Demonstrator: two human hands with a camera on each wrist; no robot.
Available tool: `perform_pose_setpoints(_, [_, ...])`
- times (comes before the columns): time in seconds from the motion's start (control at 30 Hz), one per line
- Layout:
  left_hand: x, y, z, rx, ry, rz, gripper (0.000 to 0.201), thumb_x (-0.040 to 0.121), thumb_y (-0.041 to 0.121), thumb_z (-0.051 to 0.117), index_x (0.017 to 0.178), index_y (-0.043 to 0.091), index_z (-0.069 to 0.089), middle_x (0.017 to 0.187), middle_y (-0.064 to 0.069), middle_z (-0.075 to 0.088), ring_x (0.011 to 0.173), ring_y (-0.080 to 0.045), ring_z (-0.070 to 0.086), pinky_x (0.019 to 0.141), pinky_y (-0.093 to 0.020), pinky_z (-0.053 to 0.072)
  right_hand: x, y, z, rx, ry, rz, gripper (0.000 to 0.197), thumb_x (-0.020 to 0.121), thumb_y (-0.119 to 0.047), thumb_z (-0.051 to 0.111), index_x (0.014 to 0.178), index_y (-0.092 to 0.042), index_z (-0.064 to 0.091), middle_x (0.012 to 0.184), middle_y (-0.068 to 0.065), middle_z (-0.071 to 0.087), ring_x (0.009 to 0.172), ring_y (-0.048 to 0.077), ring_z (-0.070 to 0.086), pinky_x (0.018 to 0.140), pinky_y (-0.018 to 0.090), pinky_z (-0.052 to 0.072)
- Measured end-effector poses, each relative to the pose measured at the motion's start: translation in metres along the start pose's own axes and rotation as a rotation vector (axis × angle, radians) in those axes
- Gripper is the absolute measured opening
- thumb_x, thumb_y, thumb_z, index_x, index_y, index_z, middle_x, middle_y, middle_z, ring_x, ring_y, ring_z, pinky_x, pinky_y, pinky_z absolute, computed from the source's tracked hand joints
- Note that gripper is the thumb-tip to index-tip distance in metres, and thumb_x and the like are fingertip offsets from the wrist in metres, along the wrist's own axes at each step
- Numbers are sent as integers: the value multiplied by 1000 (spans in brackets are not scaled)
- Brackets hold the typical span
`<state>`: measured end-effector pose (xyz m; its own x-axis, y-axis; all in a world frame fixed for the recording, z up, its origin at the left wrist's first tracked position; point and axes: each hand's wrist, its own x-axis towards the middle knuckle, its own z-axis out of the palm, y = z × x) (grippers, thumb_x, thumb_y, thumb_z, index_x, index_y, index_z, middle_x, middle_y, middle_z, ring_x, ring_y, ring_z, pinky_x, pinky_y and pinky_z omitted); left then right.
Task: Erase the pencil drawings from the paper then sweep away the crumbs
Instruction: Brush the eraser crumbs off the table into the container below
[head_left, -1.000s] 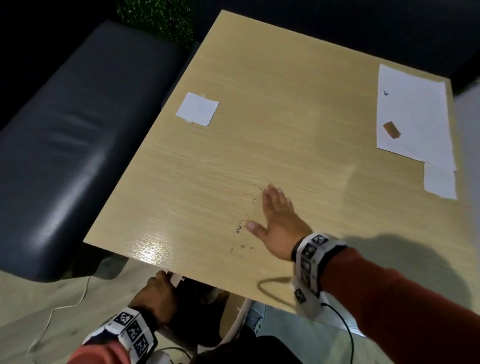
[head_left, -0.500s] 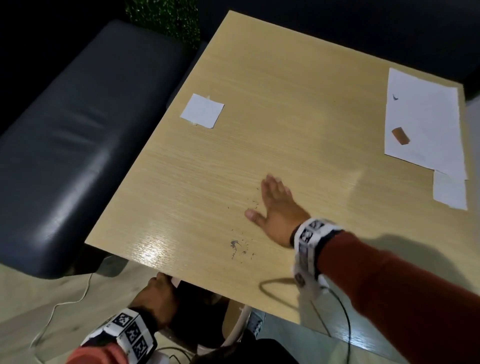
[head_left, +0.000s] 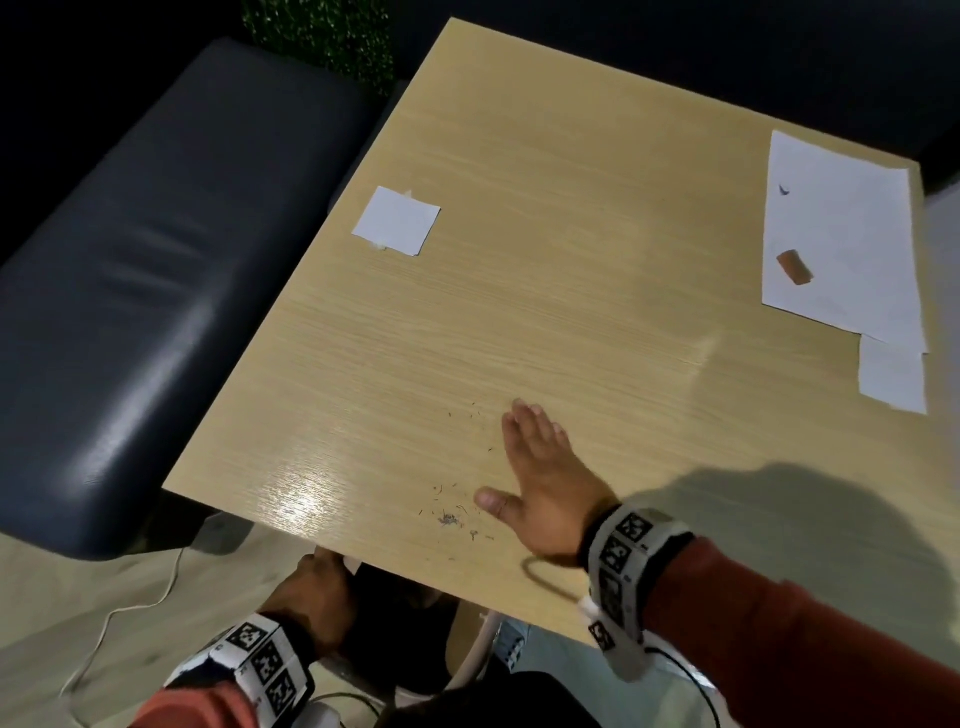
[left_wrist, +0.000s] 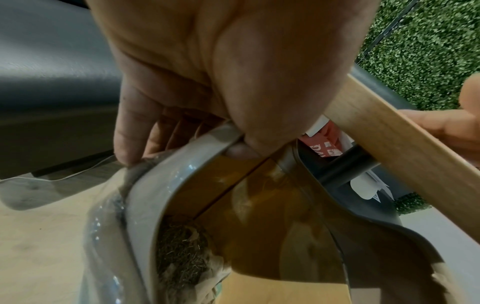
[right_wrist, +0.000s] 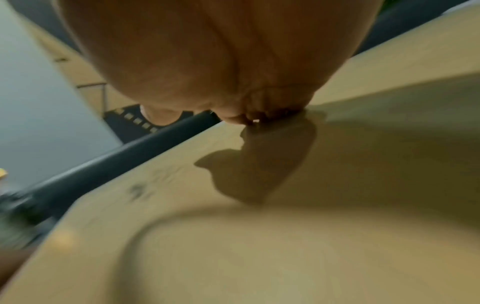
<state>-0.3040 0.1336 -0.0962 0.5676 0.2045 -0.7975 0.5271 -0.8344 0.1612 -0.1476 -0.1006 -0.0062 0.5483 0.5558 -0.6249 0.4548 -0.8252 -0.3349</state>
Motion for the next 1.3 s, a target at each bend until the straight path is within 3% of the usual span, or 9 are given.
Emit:
perform_pose_setpoints(0.2, [1, -1, 1, -46, 46, -10, 34, 92, 15, 39, 122, 1, 46, 122, -16, 54, 110, -26, 58, 88, -29, 47, -49, -56, 62, 82, -189, -401, 93, 85, -68, 33, 146, -19, -18, 151, -4, -29, 131, 3, -37, 109, 23, -23])
perform_pose_setpoints(0.3, [0, -1, 4, -54, 67, -5, 33, 92, 12, 40, 124, 3, 36, 121, -17, 53, 112, -29, 57, 88, -30, 45, -45, -49, 38, 164, -109, -296, 87, 88, -65, 35, 145, -27, -20, 146, -14, -31, 130, 1, -35, 109, 22, -19])
perform_pose_setpoints(0.47, [-3, -4, 7, -120, 66, -3, 31, 92, 16, 42, 121, 6, 37, 122, -17, 53, 112, -30, 57, 92, -33, 45, -7, -21, 11, 21, -4, -65, 87, 85, -72, 14, 141, -20, -26, 145, -2, -37, 135, 13, -32, 115, 33, -13])
perform_pose_setpoints(0.7, [-4, -5, 7, -70, 69, 8, 27, 92, 17, 40, 117, 6, 38, 119, -17, 57, 107, -29, 62, 86, -32, 48, -44, -74, 71, 72, -201, -419, 95, 73, -77, 20, 142, -25, -20, 147, -12, -30, 133, 5, -35, 113, 29, -16])
perform_pose_setpoints(0.83, [-6, -6, 5, -83, 59, 1, 26, 92, 15, 39, 116, 6, 37, 120, -18, 56, 107, -30, 61, 85, -33, 48, -30, -58, 18, 200, -98, -252, 81, 88, -66, 32, 147, -33, -12, 144, -21, -25, 139, 5, -19, 108, 25, -10])
perform_pose_setpoints(0.97, [-7, -4, 4, -129, 77, -15, 24, 94, 19, 42, 113, 6, 40, 120, -17, 55, 110, -30, 59, 88, -32, 46, 27, -13, -49, 185, 182, 33, 79, 90, -64, 24, 148, -23, -11, 155, -7, -20, 142, 11, -14, 110, 27, -7])
perform_pose_setpoints(1.07, [-10, 2, -1, -89, 76, 21, 25, 98, 21, 39, 118, 6, 40, 114, -8, 49, 116, -28, 55, 94, -33, 45, 51, 3, -49, 38, 129, 112, 86, 90, -66, 23, 147, -15, -15, 154, 3, -25, 141, 16, -22, 117, 35, -7])
perform_pose_setpoints(1.17, [-6, -2, -2, -42, 61, 6, 29, 98, 21, 40, 121, 2, 39, 121, -14, 51, 116, -27, 55, 93, -31, 44, 36, -20, -14, -73, 7, -72, 93, 85, -71, 23, 144, -17, -24, 149, 3, -35, 137, 17, -30, 117, 39, -8])
perform_pose_setpoints(1.3, [1, -9, -7, 16, 70, -30, 33, 94, 24, 46, 119, 3, 52, 116, -15, 60, 105, -27, 61, 86, -30, 47, -24, -62, 25, -57, -199, -360, 90, 87, -70, 30, 145, -22, -20, 149, -5, -33, 136, 9, -30, 112, 27, -14])
